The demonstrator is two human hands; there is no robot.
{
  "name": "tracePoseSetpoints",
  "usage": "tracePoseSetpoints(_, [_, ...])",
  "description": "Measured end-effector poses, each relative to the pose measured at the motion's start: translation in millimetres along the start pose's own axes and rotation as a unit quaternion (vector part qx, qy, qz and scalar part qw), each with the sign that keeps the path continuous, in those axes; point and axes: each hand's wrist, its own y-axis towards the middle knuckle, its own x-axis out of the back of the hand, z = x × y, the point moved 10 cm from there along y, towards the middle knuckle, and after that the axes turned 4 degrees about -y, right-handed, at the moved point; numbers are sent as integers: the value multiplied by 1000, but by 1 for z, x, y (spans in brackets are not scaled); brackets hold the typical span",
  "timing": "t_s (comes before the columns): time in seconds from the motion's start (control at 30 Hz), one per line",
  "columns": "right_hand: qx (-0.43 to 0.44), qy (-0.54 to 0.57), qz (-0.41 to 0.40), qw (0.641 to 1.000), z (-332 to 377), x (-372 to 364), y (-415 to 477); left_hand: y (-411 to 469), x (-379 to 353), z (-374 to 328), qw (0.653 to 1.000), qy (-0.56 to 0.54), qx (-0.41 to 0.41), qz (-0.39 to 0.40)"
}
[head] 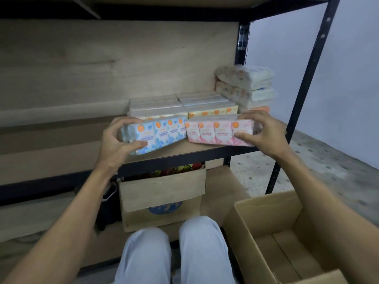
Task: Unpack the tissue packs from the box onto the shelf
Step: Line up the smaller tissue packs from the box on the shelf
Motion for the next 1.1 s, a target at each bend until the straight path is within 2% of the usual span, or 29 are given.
tracePoseSetpoints(0.23, [-46,12,76,996,-26,-33,15,11,6,32,992,111,16,65])
tracePoseSetpoints(0.43, [-77,4,95,992,-48,-56,20,11,18,51,980,188,42,50])
tracePoseSetpoints(0.53, [-75,-57,93,991,-52,-58,24,11,23,55,970,233,51,43])
tracePoseSetpoints(0.67, [-28,-158,69,985,-21,-61,37,13,16,44,953,299,29,48])
tracePoseSetpoints(0.8, [25,-142,46,988,21,-82,51,22,-6,23,957,290,5,19])
tracePoseSetpoints(0.9, [32,-154,69,985,37,-110,59,32,-23,18,925,381,7,14])
tracePoseSetpoints(1.0, [-3,-191,108,976,29,-132,64,40,-34,31,879,474,23,43])
tracePoseSetpoints(1.1, [-34,-241,135,961,14,-144,67,44,-42,46,848,522,39,81])
